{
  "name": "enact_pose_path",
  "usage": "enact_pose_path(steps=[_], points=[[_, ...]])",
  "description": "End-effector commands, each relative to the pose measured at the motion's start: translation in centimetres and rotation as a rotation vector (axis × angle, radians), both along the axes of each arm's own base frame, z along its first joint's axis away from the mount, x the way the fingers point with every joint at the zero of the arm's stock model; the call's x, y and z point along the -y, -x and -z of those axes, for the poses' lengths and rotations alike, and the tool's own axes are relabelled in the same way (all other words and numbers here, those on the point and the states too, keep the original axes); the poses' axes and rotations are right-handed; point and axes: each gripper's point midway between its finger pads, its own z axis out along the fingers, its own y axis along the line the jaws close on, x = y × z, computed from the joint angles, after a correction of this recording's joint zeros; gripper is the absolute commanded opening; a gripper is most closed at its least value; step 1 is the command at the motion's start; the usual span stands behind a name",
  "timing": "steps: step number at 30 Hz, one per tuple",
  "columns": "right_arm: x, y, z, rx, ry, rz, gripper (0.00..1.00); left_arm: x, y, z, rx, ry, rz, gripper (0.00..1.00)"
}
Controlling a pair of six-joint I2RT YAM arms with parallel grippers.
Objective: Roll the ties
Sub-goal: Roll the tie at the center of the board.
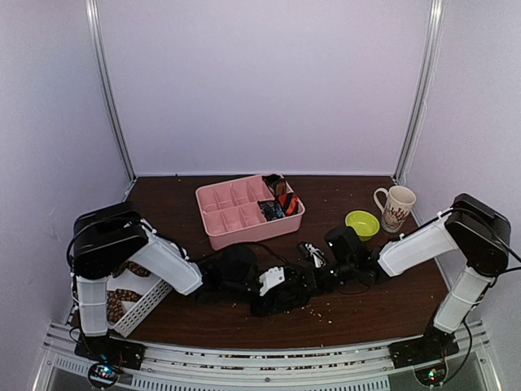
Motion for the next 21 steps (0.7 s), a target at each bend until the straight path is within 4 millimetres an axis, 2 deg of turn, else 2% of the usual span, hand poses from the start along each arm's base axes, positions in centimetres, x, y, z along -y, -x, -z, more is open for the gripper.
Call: enact_pose_path(steps=[1, 4, 8, 13, 21], points=[[2.3, 1.2, 4.3, -0.062, 0.095, 0.022, 0.00, -1.9, 0.1, 0.9, -0.014, -0.010, -0.041, 0.65], [3.4, 1.5, 5.8, -0.071, 0.120, 0.038, 0.00, -2.2, -0.4, -1.2, 0.041, 0.085, -0.082, 0.76], [4.7, 1.4, 7.1, -0.077, 0.134, 0.068, 0.00, -1.5, -0.1, -2.3, 0.052, 0.158, -0.093, 0.84], [5.3, 1.3, 7.6, -0.072, 0.144, 0.086, 0.00, -0.3, -0.6, -2.5, 0.022, 0.241, -0.148, 0.84], [5.0, 0.8, 6.9, -0.056, 0.135, 0.093, 0.00, 1.5, -1.5, -2.4, -0.067, 0.294, -0.185, 0.80]])
